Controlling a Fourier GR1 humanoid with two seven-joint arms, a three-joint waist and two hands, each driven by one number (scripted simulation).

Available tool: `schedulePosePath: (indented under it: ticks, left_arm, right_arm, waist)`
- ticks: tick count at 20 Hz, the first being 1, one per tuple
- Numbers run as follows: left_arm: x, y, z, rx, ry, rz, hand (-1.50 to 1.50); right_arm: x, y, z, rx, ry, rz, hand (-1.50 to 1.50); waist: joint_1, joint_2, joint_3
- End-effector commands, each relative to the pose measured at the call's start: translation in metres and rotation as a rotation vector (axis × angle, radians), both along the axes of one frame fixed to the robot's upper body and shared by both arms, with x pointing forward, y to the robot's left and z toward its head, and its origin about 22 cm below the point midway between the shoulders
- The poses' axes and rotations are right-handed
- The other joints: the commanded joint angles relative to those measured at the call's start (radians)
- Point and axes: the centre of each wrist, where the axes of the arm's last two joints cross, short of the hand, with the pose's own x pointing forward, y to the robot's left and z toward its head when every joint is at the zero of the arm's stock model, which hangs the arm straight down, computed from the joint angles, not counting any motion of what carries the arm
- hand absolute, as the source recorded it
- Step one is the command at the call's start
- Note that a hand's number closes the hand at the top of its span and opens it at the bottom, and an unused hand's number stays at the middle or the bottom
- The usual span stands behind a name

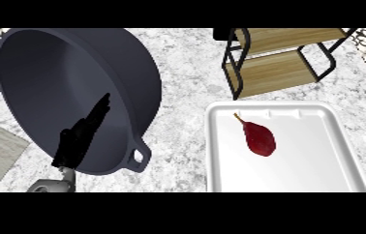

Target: Pick the lemon from the tray and place it in the tiered shelf

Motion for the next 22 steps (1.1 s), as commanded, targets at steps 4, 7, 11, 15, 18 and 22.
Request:
schedulePosePath:
  ticks: [4,7,11,15,18,22]
  left_arm:
    - [0.001,0.0,-0.021,-0.014,0.076,-0.004,0.0]
    - [-0.004,-0.013,-0.013,-0.018,0.074,-0.007,0.0]
    - [-0.003,-0.015,-0.02,-0.007,0.061,-0.004,0.0]
    - [-0.001,-0.009,-0.012,-0.01,0.055,0.001,0.0]
    - [-0.004,-0.005,-0.01,-0.003,0.056,0.001,0.0]
    - [0.002,-0.011,-0.012,-0.01,0.058,-0.005,0.0]
  right_arm:
    - [0.043,0.034,-0.031,-0.057,0.059,0.071,1.5]
    - [0.055,0.039,-0.032,-0.057,0.121,0.056,1.5]
    - [0.069,0.059,-0.038,-0.036,0.172,0.102,1.5]
    - [0.075,0.069,-0.082,0.393,0.223,0.191,1.5]
    - [0.079,0.072,-0.079,0.651,0.257,0.215,-1.5]
    - [0.08,0.068,-0.078,0.841,0.184,0.243,-1.5]
  waist:
    - [-0.003,0.013,-0.01]
    - [0.013,0.015,-0.009]
    - [0.007,0.015,-0.009]
    - [0.014,0.024,-0.006]
    - [0.018,0.02,-0.006]
    - [0.012,0.026,-0.007]
